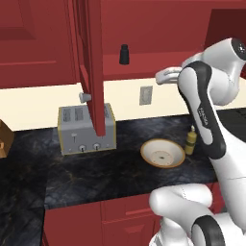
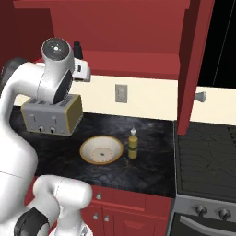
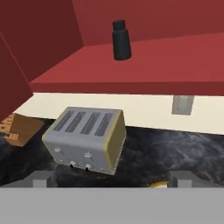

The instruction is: Retrieve the bottle and the shaker from the cabinet and place them next to the mixing bowl on the counter. Then add garlic from the fridge to the mixing bowl.

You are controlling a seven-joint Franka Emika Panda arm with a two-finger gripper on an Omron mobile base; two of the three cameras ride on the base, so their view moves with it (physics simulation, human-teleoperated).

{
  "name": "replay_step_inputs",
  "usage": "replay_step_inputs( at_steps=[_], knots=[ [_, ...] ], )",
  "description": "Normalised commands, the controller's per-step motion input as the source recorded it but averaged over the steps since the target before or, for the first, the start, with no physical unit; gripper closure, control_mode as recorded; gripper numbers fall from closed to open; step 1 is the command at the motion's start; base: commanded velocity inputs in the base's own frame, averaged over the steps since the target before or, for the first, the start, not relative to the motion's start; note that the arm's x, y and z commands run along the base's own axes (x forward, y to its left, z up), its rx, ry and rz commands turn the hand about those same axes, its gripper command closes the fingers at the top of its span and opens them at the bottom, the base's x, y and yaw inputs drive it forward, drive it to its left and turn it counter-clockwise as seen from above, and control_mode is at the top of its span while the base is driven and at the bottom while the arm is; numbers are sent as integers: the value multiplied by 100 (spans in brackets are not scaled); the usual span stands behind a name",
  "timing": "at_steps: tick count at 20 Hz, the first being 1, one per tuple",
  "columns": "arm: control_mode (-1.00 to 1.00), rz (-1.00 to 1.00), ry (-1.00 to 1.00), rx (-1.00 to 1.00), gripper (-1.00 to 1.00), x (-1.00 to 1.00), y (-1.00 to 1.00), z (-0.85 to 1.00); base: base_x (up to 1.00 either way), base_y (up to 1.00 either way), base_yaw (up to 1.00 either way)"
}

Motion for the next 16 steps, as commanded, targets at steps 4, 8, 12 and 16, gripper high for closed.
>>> replay_step_inputs(
  at_steps=[4,8,12,16],
  knots=[
    [-100,0,-1,-14,-100,60,50,10,0,0,0],
    [-100,-2,-5,-15,-100,25,26,39,0,0,0],
    [-100,-9,0,-6,-100,37,25,11,0,0,0],
    [-100,-4,0,-1,-100,49,14,-1,0,0,0]
  ],
)
